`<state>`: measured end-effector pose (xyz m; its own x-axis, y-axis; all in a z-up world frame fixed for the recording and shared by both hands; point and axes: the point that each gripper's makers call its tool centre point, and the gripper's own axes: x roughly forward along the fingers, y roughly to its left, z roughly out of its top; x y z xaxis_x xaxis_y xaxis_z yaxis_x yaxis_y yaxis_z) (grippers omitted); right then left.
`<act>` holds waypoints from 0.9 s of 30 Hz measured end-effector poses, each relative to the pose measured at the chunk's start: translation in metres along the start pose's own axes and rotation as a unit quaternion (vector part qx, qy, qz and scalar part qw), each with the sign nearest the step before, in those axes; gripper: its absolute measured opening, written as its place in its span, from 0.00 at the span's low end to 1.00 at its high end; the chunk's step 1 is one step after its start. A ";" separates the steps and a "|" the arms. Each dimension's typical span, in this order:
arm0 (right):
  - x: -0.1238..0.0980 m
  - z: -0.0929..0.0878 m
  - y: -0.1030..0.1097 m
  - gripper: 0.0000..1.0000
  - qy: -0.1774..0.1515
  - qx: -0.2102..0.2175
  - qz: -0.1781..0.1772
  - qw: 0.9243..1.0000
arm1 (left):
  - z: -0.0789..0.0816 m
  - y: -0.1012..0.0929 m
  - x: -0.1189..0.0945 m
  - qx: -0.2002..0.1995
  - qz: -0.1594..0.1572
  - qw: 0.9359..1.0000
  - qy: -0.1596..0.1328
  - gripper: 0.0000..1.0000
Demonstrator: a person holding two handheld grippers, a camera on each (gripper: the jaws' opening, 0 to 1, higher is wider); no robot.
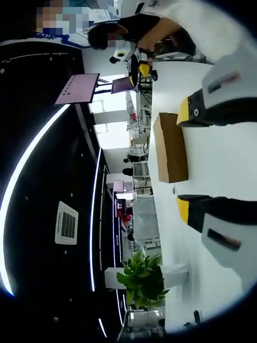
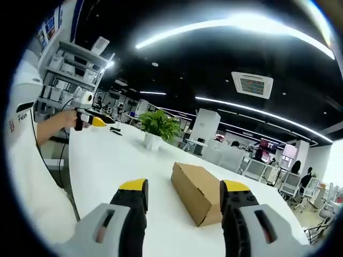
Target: Operate the shoe box by opening the lid, removing the specified soft item, and placing it in the target area until the item is outside and the box remains undamaged.
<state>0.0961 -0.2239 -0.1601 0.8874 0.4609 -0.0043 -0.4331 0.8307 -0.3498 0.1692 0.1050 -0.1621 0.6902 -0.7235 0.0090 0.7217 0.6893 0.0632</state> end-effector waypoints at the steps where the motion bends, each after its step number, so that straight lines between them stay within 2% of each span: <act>1: 0.000 0.000 0.000 0.55 0.000 -0.001 0.000 1.000 | 0.000 0.000 0.000 0.000 0.001 1.000 0.000 0.52; 27: -0.001 0.000 -0.001 0.54 0.001 -0.005 -0.003 1.000 | 0.002 0.003 -0.002 -0.001 0.005 1.000 -0.003 0.52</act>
<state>0.0954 -0.2255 -0.1601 0.8902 0.4556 -0.0048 -0.4268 0.8302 -0.3588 0.1697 0.1088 -0.1604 0.6978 -0.7161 0.0156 0.7142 0.6972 0.0616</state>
